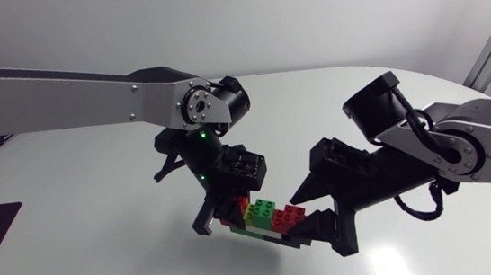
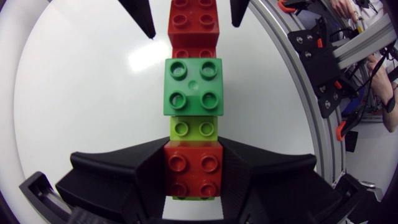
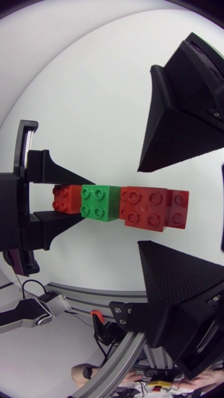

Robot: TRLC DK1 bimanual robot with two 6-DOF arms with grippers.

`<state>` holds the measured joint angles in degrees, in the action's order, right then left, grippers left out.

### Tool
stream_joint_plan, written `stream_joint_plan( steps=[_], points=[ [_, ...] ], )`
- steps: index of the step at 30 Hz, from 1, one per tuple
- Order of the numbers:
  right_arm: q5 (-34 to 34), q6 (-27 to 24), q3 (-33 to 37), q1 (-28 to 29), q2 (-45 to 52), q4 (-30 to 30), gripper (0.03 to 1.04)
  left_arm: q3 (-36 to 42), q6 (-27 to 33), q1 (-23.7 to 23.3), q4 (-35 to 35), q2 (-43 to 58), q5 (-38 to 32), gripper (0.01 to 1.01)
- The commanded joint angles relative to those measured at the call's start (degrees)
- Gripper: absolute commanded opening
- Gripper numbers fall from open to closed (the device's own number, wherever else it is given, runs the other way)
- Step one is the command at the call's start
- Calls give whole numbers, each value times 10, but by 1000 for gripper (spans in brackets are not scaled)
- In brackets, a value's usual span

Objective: Separate the duplo bricks

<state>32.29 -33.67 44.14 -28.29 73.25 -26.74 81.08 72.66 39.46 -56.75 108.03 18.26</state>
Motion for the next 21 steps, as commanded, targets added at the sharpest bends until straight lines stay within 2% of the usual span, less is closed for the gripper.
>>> stream_joint_plan(
  steps=[1,5,6,18,21],
  points=[
    [-8,9,-8,-10,8,9,659,19,21,4,-9,18,13,143],
    [-13,11,-12,-14,5,12,487,22,21,5,-13,21,13,143],
    [-13,11,-12,-14,4,13,470,22,21,5,-13,22,13,143],
    [-23,12,-23,-24,5,12,454,26,22,6,-27,17,13,143],
    [-25,16,-25,-26,7,10,413,27,21,10,-27,16,13,143]
  ],
)
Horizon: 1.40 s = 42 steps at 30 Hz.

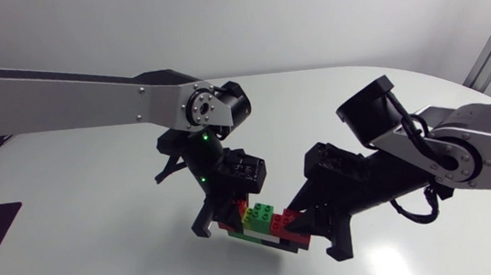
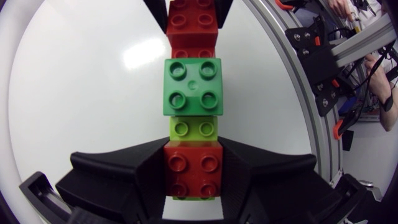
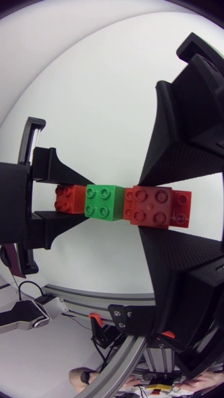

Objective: Separate the duplo bricks

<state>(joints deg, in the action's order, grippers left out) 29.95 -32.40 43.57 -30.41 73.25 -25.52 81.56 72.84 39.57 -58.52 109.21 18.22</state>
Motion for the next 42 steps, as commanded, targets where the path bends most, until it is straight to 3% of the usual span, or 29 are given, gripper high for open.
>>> stream_joint_plan(
  steps=[1,4,19,23,27,31,42],
  points=[
    [-2,5,-20,-5,7,-2,403,22,20,9,-9,4,13,143],
    [-2,13,-20,-4,8,-1,357,19,17,13,-5,2,13,143],
    [61,38,33,10,29,-59,352,-53,1,27,74,-20,-20,143],
    [51,33,28,49,12,-49,352,-54,2,24,72,-29,-21,143],
    [32,3,10,133,3,-19,354,-56,10,8,63,-48,-25,143],
    [-8,-23,-30,188,33,60,356,-59,11,-1,55,-58,-28,143],
    [-64,-51,-82,222,172,246,359,-60,6,9,57,-54,-36,143]
  ],
)
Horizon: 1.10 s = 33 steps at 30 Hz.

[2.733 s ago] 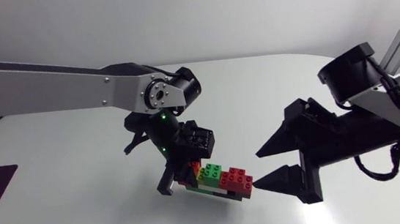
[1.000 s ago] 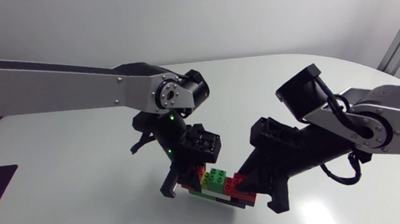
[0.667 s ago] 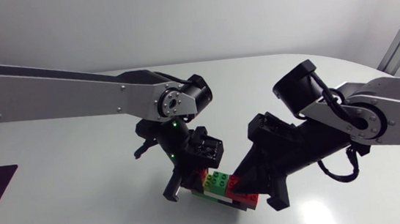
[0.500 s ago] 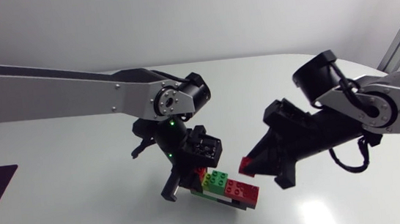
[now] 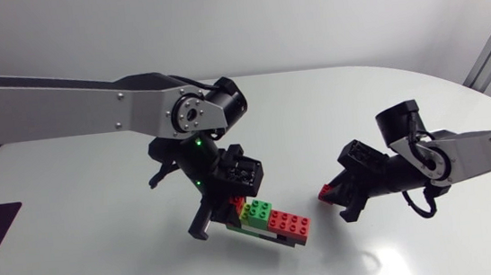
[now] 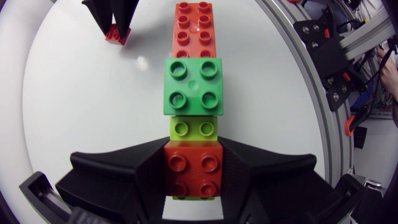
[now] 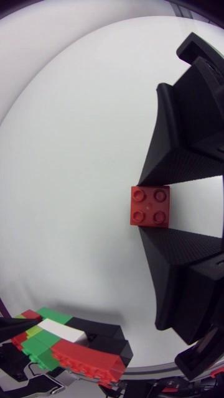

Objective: Separate the duplo bricks

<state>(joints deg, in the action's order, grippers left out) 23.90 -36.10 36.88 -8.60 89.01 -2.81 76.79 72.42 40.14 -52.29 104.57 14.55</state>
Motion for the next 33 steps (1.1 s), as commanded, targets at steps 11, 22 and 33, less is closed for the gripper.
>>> stream_joint_plan(
  steps=[11,22,33],
  points=[
    [-23,-18,0,43,88,108,375,-14,6,4,-7,-11,-4,143],
    [-18,-13,-4,39,-64,19,957,-14,3,6,-8,-11,-4,143],
    [1,49,3,-143,-285,-186,966,-11,1,13,-9,-10,-5,143]
  ],
)
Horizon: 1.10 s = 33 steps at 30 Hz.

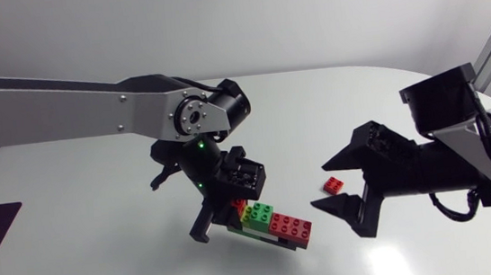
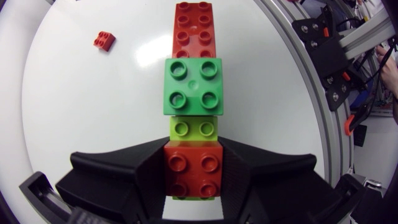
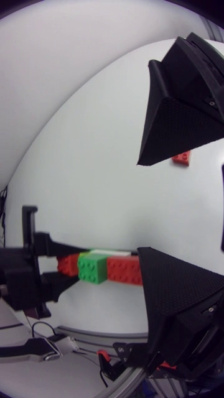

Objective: Separate the duplo bricks

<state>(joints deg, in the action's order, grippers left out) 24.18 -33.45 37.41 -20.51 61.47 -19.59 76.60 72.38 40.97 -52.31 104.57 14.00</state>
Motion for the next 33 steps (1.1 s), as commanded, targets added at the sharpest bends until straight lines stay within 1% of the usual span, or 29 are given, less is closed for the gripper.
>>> stream_joint_plan(
  steps=[1,4,6,13,25,33],
  points=[
    [-2,27,0,-34,-10,-23,962,-8,0,7,-8,-10,1,143],
    [-2,38,4,-54,-5,-26,959,-6,-2,9,-8,-8,1,143],
    [-1,43,3,-62,-1,-26,933,-4,-3,10,-6,-7,1,143],
    [-11,68,-17,-107,9,-18,931,4,-3,10,-6,-1,1,143],
    [-29,81,-62,-134,51,40,930,10,-3,10,-6,4,1,143],
    [-45,88,-64,-144,58,54,779,11,-7,13,-7,5,1,143]
  ],
)
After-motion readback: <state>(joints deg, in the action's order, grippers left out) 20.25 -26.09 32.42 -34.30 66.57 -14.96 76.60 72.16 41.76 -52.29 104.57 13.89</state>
